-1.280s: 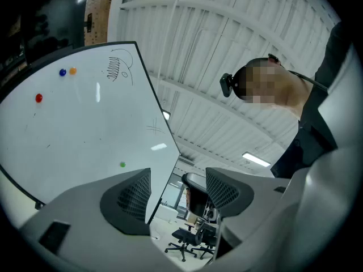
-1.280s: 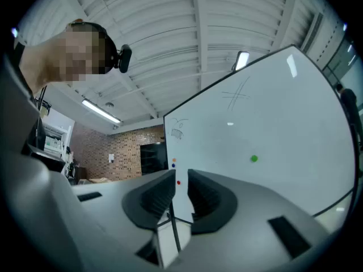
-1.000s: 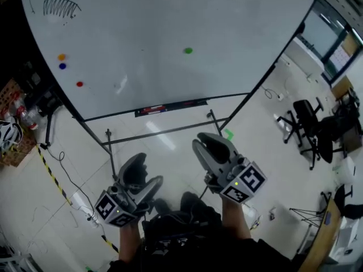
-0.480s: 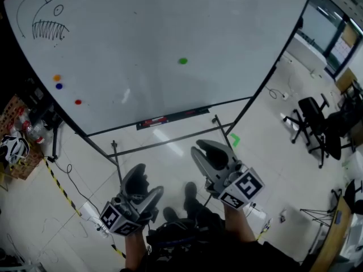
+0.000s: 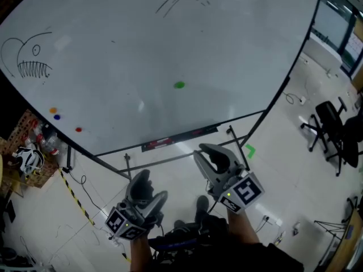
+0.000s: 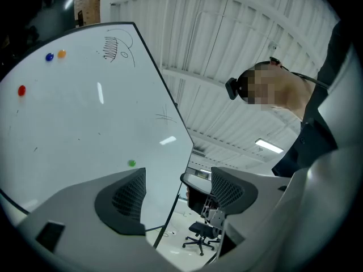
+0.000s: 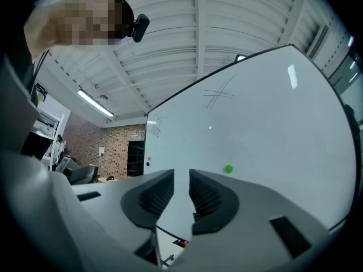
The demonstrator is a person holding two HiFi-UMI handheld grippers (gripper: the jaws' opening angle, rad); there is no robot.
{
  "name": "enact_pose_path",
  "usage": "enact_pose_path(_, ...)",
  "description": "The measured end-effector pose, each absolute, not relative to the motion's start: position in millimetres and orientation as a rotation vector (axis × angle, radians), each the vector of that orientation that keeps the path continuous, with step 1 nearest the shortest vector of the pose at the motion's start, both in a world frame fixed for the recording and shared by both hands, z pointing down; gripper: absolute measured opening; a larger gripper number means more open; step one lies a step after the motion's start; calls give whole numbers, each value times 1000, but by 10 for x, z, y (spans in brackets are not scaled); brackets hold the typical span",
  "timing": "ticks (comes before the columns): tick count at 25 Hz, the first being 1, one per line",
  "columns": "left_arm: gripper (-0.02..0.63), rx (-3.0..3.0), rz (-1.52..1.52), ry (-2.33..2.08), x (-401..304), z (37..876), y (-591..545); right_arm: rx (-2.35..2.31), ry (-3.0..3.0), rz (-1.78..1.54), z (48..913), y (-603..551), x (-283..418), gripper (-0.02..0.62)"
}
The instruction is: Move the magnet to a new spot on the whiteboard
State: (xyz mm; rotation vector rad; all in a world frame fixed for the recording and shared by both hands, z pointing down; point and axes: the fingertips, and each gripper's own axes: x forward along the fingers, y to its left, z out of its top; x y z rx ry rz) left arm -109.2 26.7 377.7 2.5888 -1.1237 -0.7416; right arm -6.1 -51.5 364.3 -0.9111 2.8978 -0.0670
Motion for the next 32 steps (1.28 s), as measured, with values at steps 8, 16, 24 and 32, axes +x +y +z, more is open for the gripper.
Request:
enact_pose_path(8,353,2590,-696,-1177,-723,3730,-432,-920,2897,21,3623,-1261,203,89)
enact_pose_path(16,364,2544,-621,-1283,-554,3800,-820,-868,2916,-37,3777,-1699,315,89)
enact_pose_path(24,383,2517,-606,-1317,-663,3877,-1058,-884,2945,-38,3901,-1923,211,103)
enact_pose_path(32,383,2571,-630,-1229,-1032,3817,-1396,-1096,3015,171,3878,-2204,-174,133)
